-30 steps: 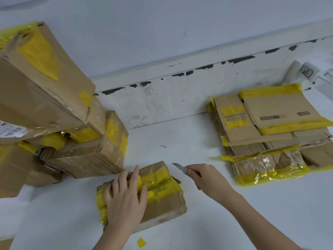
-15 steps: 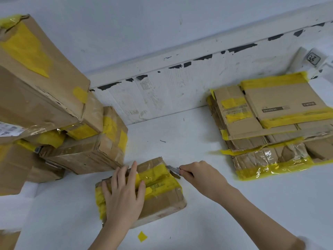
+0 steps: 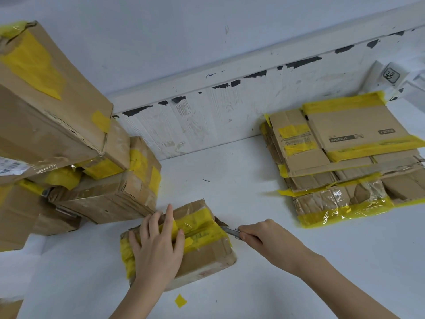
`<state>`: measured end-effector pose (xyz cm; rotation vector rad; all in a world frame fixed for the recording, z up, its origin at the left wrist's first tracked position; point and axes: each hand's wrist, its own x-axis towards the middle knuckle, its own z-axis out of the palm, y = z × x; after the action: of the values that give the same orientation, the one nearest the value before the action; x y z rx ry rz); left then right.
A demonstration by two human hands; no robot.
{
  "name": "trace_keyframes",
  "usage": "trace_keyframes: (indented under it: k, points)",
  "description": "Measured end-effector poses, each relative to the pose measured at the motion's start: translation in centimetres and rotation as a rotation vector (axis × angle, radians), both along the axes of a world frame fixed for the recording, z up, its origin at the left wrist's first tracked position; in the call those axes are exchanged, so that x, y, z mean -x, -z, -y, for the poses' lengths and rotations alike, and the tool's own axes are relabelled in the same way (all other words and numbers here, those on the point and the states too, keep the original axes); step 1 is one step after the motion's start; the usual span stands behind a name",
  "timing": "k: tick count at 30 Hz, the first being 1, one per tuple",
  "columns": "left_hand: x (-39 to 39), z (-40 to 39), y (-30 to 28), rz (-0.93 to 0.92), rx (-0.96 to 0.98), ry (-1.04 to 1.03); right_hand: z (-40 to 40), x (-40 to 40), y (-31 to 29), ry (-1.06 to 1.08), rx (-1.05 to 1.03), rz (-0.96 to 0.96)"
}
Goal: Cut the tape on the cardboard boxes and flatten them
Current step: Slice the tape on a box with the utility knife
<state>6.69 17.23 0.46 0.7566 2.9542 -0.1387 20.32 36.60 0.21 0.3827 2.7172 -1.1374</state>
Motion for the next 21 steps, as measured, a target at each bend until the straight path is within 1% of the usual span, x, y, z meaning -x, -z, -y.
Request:
trace_keyframes:
  k: [4,9,12,16,21]
  points:
    - [0.1,0.2,0.2,-0.002,0.000,-0.002,0.4,-0.7,-0.3,0.016,0.017,-0.006]
    - [0.3,0.2,0.5,-0.006,-0.011,-0.001,1.7,-2.1,-0.3,0.046,-0.053,0.056]
    - [0.2,0.2,0.3,0.001,-0.039,-0.003,2.3,-2.4,-0.5,0.058,-0.083,0.068]
    - [0.0,0.3,0.0,-0.007,-0.022,0.008,2.1,-2.9,-1.0,0.038,-0.112,0.082]
    - [0.1,0.2,-0.1,-0.013,-0.004,0.008,1.5,-3.7,-0.6,0.084,-0.094,0.077]
